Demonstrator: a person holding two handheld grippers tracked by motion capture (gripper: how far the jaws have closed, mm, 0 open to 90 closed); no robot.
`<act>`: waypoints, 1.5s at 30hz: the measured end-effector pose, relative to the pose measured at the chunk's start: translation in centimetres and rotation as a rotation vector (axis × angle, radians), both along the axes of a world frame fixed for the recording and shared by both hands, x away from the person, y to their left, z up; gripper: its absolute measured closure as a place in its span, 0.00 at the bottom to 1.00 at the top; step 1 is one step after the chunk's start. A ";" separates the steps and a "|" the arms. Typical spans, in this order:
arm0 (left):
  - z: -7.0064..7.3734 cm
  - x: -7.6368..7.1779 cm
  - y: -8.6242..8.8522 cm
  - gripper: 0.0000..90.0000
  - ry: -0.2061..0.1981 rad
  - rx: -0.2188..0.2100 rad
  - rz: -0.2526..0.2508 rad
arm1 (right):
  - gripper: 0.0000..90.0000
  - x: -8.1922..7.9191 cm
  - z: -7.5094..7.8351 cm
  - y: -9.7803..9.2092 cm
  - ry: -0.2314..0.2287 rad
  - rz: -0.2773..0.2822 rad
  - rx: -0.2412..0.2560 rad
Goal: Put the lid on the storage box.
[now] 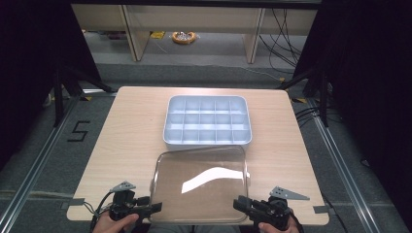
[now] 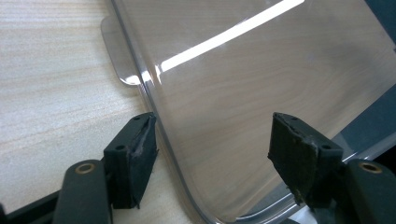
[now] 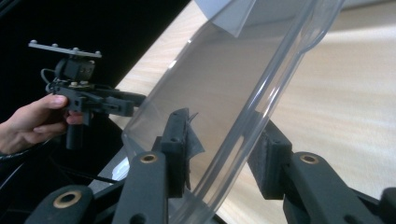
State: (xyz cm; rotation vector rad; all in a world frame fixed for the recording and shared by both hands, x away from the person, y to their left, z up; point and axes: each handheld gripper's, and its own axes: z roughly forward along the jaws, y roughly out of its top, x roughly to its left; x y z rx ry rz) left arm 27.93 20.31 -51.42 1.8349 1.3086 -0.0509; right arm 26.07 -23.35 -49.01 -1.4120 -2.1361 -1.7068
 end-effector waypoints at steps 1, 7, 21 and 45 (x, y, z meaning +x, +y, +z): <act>0.0 0.0 0.0 0.35 -0.001 0.002 0.001 | 0.70 0.1 0.0 -0.1 -0.013 0.011 -0.006; -0.1 0.2 0.1 0.39 -0.015 0.000 0.028 | 0.71 0.5 -0.2 -0.2 -0.003 0.038 0.019; -0.3 1.0 0.6 0.54 -0.019 -0.021 0.075 | 0.71 0.7 0.0 -0.3 0.006 0.079 -0.003; 1.7 0.0 0.6 0.78 -0.180 -0.150 0.068 | 0.60 1.1 0.0 -0.4 0.042 -0.115 -0.257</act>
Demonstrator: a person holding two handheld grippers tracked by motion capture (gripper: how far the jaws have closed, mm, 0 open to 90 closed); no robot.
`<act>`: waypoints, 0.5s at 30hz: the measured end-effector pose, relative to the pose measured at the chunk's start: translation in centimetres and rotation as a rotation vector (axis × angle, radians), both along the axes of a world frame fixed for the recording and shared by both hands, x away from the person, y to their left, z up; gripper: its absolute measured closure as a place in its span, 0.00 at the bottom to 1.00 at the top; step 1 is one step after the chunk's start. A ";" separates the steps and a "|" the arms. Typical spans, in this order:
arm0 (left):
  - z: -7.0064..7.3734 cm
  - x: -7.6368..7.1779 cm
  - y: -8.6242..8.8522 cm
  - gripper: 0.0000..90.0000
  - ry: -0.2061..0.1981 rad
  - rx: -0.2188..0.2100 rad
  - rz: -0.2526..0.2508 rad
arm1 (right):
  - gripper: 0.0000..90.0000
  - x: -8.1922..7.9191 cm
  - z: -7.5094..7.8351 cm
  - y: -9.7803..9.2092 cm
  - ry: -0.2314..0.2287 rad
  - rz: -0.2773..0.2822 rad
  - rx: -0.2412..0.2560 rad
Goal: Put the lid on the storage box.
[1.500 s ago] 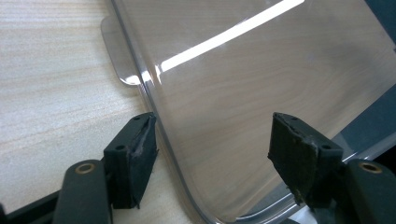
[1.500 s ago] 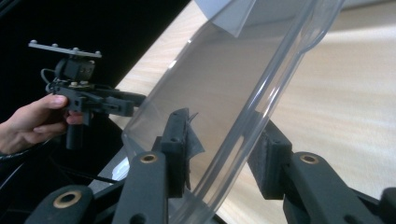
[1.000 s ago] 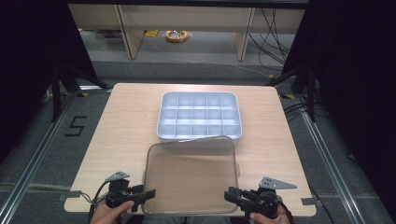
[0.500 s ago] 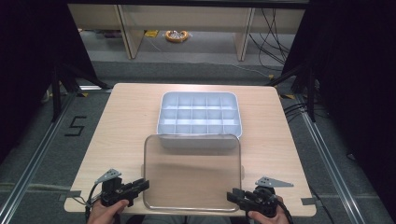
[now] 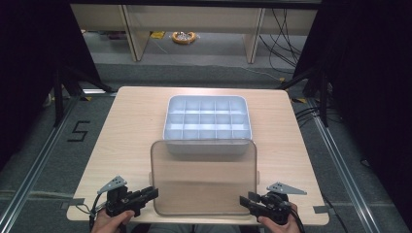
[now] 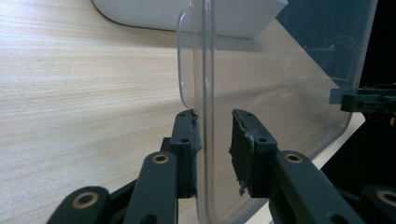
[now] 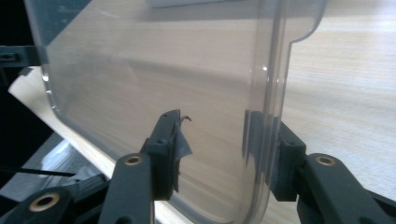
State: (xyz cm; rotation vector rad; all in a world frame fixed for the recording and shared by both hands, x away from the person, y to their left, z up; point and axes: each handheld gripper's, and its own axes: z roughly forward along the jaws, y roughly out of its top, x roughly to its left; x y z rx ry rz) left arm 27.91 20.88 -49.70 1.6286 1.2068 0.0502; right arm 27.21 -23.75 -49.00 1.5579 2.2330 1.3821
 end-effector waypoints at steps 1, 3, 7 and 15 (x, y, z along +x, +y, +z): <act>-0.1 0.1 0.0 0.77 -0.013 -0.022 -0.011 | 0.60 0.1 -0.1 0.0 0.000 0.009 0.016; 0.0 0.0 -0.1 0.76 -0.008 0.000 -0.016 | 0.59 0.3 -0.2 -0.1 0.012 0.004 0.005; -0.1 0.0 -0.1 0.76 -0.014 -0.020 -0.009 | 0.58 0.4 -0.2 0.1 0.013 -0.003 -0.024; 0.0 0.0 0.0 0.76 -0.009 -0.013 -0.020 | 0.55 1.0 0.0 0.6 0.010 0.022 -0.080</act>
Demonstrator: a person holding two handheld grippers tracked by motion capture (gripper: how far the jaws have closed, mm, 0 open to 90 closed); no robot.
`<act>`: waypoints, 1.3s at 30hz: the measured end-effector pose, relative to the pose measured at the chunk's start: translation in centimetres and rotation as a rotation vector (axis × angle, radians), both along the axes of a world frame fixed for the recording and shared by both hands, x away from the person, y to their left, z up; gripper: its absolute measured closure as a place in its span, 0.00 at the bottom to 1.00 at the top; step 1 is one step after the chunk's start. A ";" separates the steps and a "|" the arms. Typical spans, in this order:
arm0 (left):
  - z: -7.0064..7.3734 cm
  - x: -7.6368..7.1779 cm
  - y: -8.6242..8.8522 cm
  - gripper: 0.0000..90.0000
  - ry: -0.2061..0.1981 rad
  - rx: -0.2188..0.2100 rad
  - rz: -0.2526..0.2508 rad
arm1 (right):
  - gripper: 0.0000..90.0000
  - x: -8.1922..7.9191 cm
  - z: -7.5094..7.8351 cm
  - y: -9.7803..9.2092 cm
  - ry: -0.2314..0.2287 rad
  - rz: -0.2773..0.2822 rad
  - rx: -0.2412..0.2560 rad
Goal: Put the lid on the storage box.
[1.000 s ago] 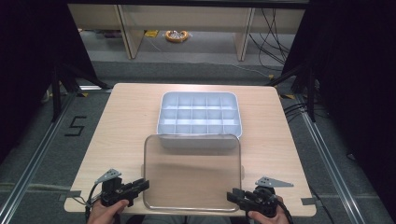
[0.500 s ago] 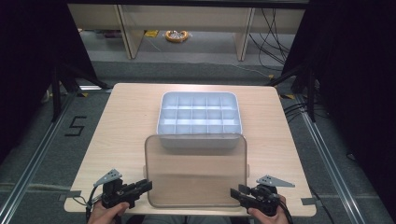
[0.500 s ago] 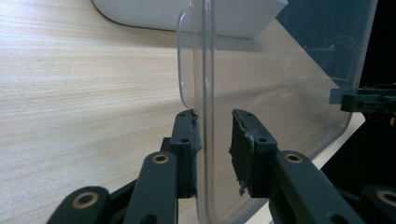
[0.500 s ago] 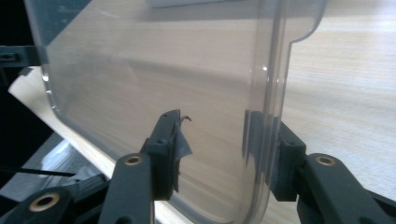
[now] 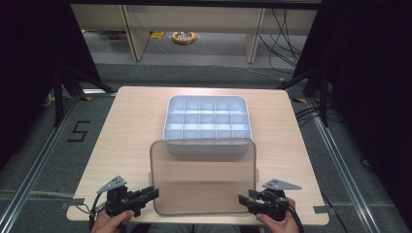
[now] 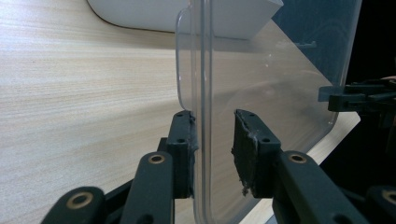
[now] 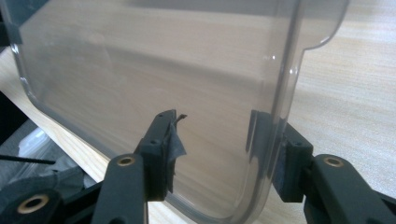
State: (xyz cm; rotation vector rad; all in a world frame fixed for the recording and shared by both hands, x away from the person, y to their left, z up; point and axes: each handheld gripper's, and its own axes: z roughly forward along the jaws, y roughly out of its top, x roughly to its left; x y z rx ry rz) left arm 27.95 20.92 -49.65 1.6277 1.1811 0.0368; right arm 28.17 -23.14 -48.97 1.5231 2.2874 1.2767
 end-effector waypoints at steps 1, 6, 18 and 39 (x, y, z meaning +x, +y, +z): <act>0.0 0.0 0.0 0.76 0.001 0.001 0.001 | 0.55 0.1 0.0 0.0 0.007 0.013 -0.014; 0.1 0.0 0.0 0.75 -0.004 0.012 0.010 | 0.52 0.3 0.0 0.6 0.035 -0.003 -0.040; 0.0 0.4 0.4 0.75 0.001 0.008 0.042 | 0.57 0.7 0.4 0.6 0.004 0.024 -0.038; 0.1 0.8 0.9 0.74 0.011 -0.023 0.044 | 0.67 1.0 1.5 -0.1 -0.023 0.089 -0.020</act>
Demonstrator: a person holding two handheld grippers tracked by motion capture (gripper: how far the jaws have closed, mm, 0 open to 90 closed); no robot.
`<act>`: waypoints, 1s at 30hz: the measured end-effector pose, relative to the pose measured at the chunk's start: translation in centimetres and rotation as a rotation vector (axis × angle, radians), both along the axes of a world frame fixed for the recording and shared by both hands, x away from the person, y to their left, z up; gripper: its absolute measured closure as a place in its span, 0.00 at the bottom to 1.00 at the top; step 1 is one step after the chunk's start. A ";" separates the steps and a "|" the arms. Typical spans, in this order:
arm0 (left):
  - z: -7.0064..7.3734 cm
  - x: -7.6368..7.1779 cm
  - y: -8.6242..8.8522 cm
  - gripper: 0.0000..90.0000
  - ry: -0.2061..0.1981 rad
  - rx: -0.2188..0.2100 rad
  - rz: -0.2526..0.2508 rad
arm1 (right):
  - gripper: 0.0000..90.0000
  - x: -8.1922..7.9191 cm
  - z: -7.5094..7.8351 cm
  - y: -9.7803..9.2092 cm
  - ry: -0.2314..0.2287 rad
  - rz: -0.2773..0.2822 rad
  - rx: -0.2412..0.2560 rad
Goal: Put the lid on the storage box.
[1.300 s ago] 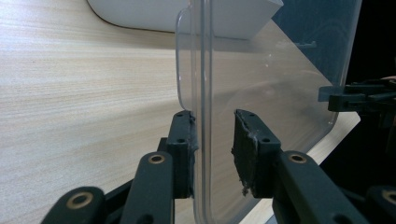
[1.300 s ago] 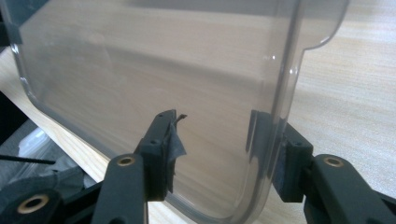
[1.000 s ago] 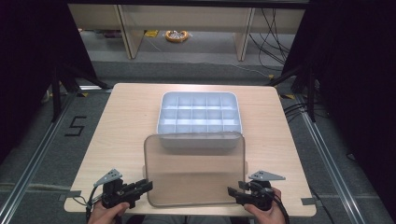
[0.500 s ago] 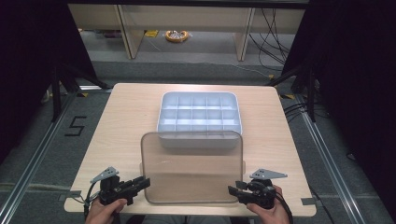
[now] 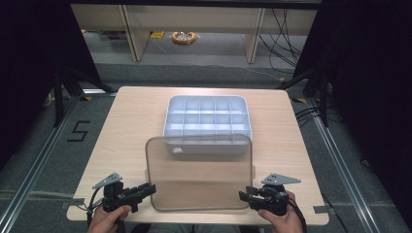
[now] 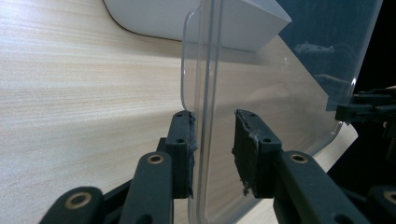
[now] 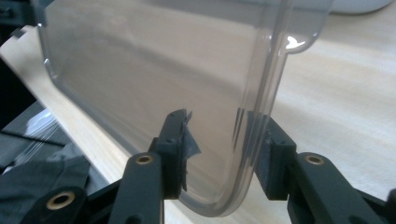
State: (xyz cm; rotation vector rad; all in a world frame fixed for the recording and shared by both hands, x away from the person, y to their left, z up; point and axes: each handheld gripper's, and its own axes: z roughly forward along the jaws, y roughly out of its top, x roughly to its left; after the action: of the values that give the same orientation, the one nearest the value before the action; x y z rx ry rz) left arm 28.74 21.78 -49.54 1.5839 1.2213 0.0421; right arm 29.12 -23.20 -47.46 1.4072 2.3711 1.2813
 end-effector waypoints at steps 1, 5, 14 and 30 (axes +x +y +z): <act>0.2 -0.1 -0.1 0.74 0.001 0.004 0.009 | 0.67 0.0 0.3 0.2 -0.003 -0.026 -0.002; 1.0 0.2 -0.1 0.74 -0.038 0.015 0.034 | 0.68 0.7 1.1 0.5 -0.027 -0.087 0.005; 3.1 2.1 -0.8 0.75 -0.093 0.048 0.077 | 0.66 2.4 3.0 1.0 -0.118 -0.111 -0.024; 7.9 8.5 -2.6 0.74 -0.150 0.094 0.116 | 0.66 7.0 6.8 0.4 -0.185 -0.221 0.041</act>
State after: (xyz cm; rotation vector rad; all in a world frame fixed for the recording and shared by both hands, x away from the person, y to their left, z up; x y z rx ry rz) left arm 37.24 19.13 -41.66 1.5598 1.2061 0.2916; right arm 36.14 -22.81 -40.69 1.4451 2.0195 1.3424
